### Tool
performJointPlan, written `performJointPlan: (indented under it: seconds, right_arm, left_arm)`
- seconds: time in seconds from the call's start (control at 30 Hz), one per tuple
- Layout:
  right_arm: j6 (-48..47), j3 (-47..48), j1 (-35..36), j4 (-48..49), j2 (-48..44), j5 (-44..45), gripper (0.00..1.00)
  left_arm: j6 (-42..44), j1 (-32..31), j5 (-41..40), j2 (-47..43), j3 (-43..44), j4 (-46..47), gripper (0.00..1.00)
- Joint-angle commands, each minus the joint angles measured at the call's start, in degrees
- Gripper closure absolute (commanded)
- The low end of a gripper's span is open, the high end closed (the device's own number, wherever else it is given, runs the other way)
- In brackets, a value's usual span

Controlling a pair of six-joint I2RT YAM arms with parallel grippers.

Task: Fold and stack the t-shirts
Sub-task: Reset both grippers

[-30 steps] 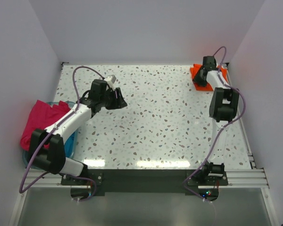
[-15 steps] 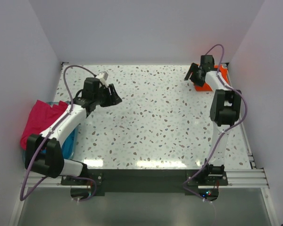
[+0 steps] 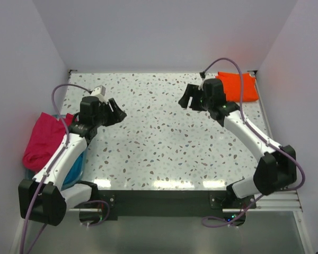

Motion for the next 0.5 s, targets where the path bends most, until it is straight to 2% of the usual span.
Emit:
performJointPlan:
  seconds: [0.0,0.03,0.13,0.23,0.47]
  right_arm:
    - [2.85,-11.22,2.41,5.36,-9.70,-0.15,0.26]
    - [2.95,-16.38,2.95,5.81,-11.75,-0.77,0.25]
    - [3.04,-24.13,3.31,4.77,-19.13,-0.70,0.24]
    - [1.72,-28.11,3.31,0.90,-25.36,2.46,0.22]
    - [1.10,-27.95,3.31,-4.29,-30.84,3.70,0.20]
  left_arm:
    - [-1.19,0.35,-0.88,-4.92,-3.60,0.56,0.39]
    - [-0.84,0.35,-0.97,-5.63,-4.22,0.56,0.39]
    - [-0.66,0.26,-1.15,-8.53,-6.68,0.30,0.39]
    - [-0.75,0.26,-1.23,-10.73,-8.79,0.74,0.39]
    - [-1.37,0.26,-1.50,-11.79,-9.94,0.65,0.39]
